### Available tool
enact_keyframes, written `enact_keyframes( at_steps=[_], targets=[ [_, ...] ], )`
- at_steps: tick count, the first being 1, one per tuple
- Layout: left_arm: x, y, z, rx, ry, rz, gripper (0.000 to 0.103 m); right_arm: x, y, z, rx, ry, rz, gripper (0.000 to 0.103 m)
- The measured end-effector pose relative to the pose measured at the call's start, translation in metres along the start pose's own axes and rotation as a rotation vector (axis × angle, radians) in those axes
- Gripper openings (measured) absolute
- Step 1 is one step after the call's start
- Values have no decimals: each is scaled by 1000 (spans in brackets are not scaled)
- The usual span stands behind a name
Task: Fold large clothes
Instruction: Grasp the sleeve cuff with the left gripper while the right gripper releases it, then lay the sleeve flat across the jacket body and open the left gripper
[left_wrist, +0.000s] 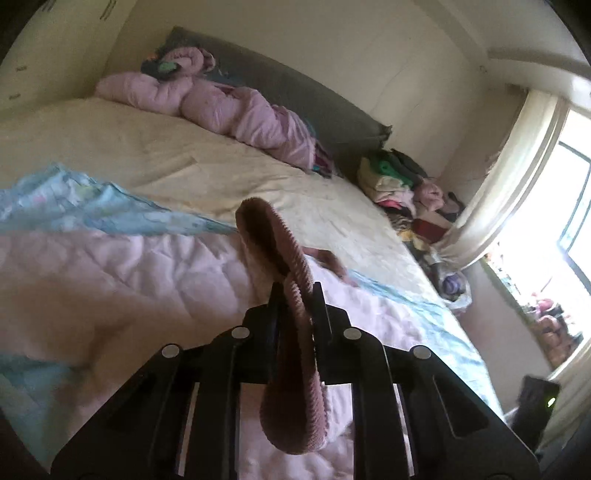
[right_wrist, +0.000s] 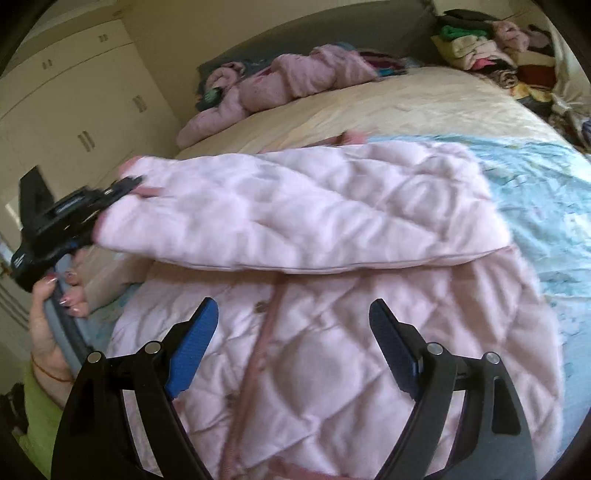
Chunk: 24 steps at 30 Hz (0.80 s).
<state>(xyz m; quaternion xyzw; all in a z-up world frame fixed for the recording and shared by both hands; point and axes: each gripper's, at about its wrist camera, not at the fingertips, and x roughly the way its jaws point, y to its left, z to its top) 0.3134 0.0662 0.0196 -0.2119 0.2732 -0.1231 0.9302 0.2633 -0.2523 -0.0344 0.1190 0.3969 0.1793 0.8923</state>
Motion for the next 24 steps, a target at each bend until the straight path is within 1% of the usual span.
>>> enact_keyframes(
  at_steps=[1,3,5,6,7,11,14,17,18,20,21,24],
  targets=[
    [7,7,-2,0,16,25,9,-2,-5,4,4,-13,-28,83],
    [26,23,-11,-2,76,87,9,-1,-13,12,5,-36,-95,83],
    [39,35,-21,-1,129,143,9,0,-23,24,5,-69,-194,83],
    [43,41,-25,-4,153,167,9,2,-26,28,5,-78,-213,83],
    [47,45,-29,-5,168,184,9,5,-30,34,7,-85,-232,83],
    [53,50,-34,32,172,238,9,26,-46,55,2,-91,-293,83],
    [58,55,-38,56,190,285,10,44,-59,68,21,-71,-302,83],
    [60,57,-42,41,201,297,12,66,-77,75,27,-31,-347,83],
    [61,59,-43,39,207,299,12,75,-89,75,55,-3,-360,83],
    [62,60,-42,42,211,310,12,91,-114,71,128,62,-354,82],
    [63,61,-42,44,214,320,12,96,-124,68,157,80,-350,82],
    [68,64,-45,36,234,309,12,101,-141,65,215,78,-316,82]
  ],
)
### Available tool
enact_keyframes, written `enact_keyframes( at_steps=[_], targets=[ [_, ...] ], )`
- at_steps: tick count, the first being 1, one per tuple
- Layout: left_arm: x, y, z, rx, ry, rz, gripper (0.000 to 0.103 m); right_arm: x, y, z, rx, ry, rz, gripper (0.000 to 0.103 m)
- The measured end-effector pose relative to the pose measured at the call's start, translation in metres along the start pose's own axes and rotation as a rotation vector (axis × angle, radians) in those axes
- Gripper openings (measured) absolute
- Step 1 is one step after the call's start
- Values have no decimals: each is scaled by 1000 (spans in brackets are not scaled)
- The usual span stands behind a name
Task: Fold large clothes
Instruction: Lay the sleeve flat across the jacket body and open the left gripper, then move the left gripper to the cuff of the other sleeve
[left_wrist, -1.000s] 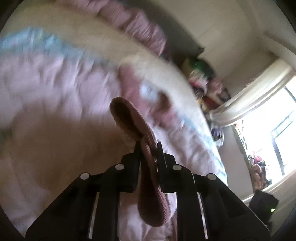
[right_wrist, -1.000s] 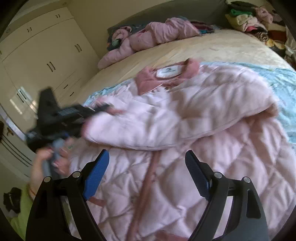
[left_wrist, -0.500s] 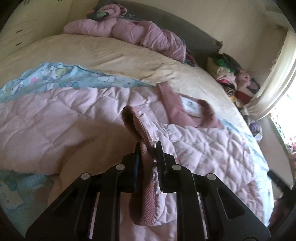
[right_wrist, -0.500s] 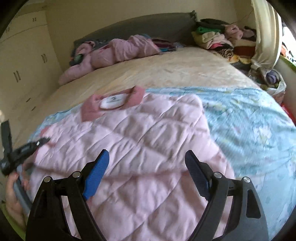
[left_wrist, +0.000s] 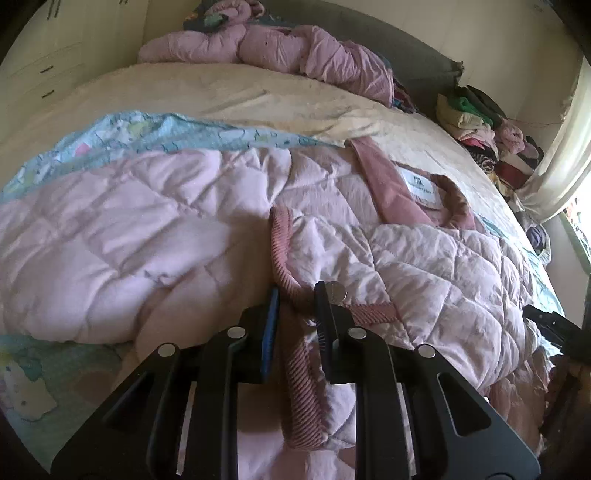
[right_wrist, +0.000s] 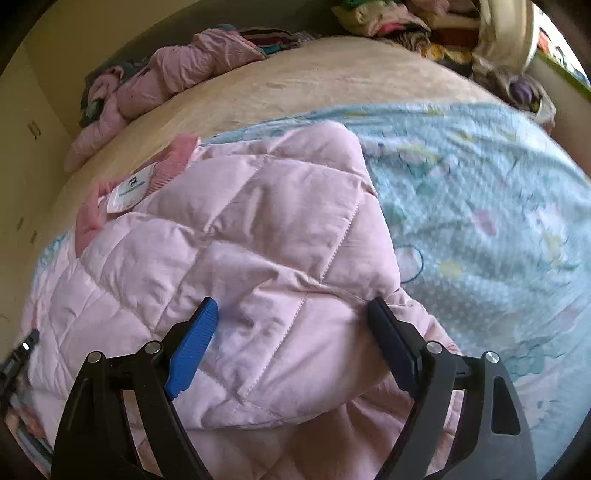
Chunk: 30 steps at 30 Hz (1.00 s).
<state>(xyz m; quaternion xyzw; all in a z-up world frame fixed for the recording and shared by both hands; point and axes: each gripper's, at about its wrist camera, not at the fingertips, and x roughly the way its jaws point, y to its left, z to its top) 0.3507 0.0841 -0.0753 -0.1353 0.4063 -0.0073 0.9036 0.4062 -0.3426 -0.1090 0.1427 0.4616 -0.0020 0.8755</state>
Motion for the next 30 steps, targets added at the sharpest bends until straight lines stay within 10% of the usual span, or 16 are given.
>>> enact_keyframes(
  at_steps=[6,18,30],
  targets=[
    [2,-9,-3,45,9,30,15,14,9,-2,-56,0,-59,84],
    [-55,-39,-1,121,-48,65,92,-56,26,-23,-63,-58,66,93],
    [-78,-34,-17,89,-13,84,94,-115,59,-50,-109,-143,144,99]
  ],
)
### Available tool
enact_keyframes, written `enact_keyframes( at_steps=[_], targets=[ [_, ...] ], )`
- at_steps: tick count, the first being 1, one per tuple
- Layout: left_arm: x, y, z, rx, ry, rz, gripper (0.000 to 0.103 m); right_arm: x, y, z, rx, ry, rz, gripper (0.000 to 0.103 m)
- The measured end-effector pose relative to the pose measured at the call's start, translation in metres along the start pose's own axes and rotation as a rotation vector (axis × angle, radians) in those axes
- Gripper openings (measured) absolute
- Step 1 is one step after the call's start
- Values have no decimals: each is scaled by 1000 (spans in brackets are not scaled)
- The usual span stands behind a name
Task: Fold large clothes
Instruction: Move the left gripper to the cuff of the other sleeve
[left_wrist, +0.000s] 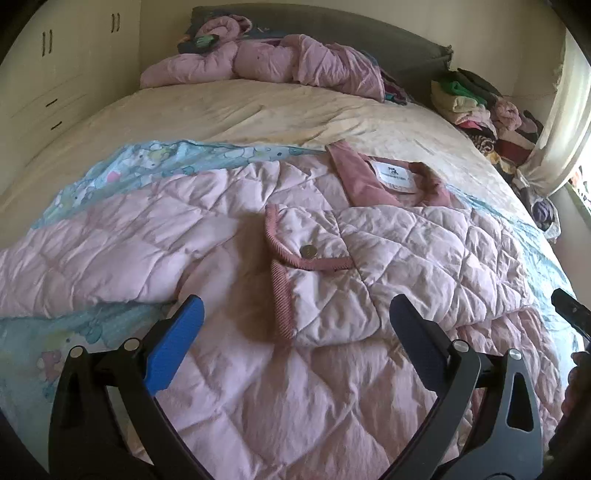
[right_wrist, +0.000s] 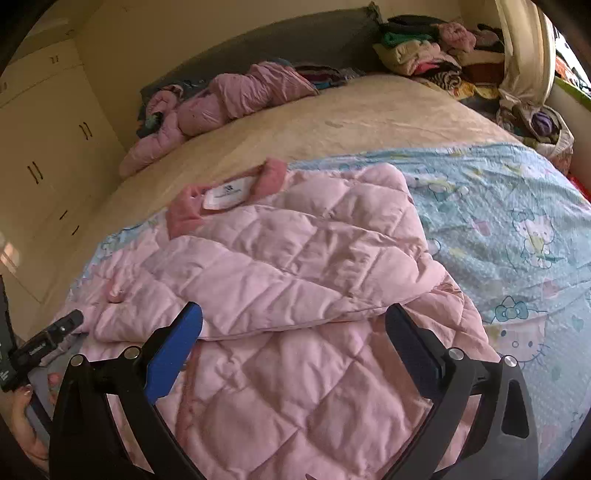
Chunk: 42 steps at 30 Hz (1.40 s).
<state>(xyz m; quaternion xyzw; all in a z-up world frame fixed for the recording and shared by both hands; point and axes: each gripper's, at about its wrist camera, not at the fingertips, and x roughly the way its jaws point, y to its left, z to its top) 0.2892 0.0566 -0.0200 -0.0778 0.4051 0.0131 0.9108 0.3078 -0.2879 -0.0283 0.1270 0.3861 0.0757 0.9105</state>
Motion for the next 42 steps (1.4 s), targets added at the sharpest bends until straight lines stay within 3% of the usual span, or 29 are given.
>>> enact_keyframes(
  at_steps=[12,18,42],
  targets=[
    [-27,26,-8,-30,-24,49,94,-23,55,1,-66,-43,73,99],
    [-35,50,-4,-75,-54,108,94,-24,89,4,-108,-51,114,99],
    [-49,165,-7,-342,-85,222,94,5,233,2,-277,-13,299,99]
  ],
)
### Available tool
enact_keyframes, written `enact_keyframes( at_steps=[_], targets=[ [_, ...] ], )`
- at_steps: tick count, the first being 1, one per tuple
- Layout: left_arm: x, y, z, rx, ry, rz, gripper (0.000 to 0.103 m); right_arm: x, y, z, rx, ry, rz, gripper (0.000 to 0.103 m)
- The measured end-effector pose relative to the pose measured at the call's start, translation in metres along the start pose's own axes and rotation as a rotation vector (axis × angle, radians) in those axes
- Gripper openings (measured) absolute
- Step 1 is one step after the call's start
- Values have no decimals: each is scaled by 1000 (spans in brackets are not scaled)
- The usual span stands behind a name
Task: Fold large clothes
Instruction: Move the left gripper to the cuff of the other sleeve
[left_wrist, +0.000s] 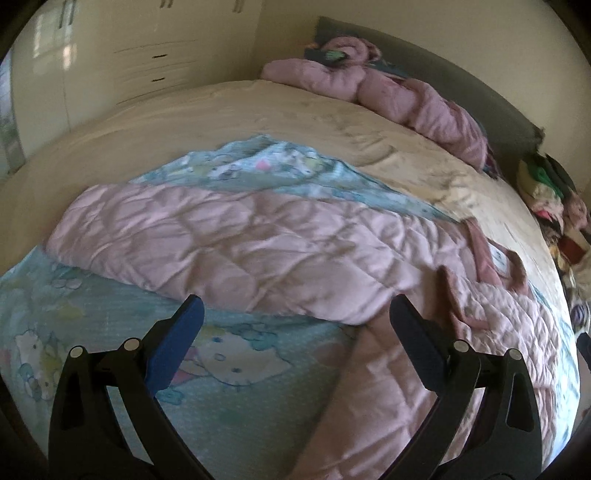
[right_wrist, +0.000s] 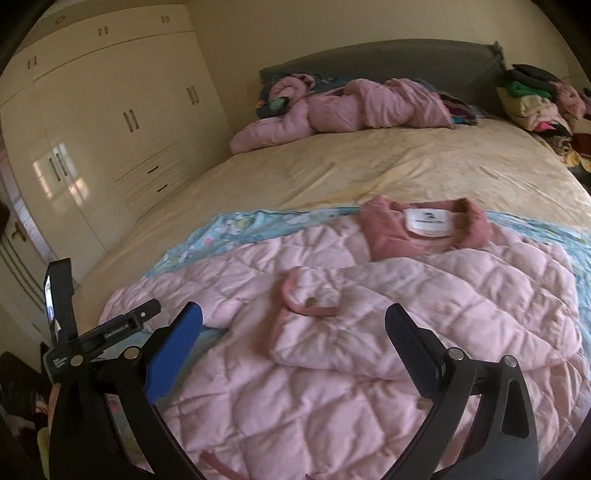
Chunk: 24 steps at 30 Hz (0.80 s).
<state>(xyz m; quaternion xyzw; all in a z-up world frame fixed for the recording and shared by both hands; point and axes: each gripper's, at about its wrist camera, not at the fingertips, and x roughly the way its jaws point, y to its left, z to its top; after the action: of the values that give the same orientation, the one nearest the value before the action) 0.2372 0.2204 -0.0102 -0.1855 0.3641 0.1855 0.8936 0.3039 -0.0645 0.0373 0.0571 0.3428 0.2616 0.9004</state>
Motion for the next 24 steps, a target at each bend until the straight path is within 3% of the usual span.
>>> enact_keyframes(
  at_steps=[24],
  targets=[
    [33,134,6,-383,25,91,94,90,112,-9,-177,121,129,99]
  ],
)
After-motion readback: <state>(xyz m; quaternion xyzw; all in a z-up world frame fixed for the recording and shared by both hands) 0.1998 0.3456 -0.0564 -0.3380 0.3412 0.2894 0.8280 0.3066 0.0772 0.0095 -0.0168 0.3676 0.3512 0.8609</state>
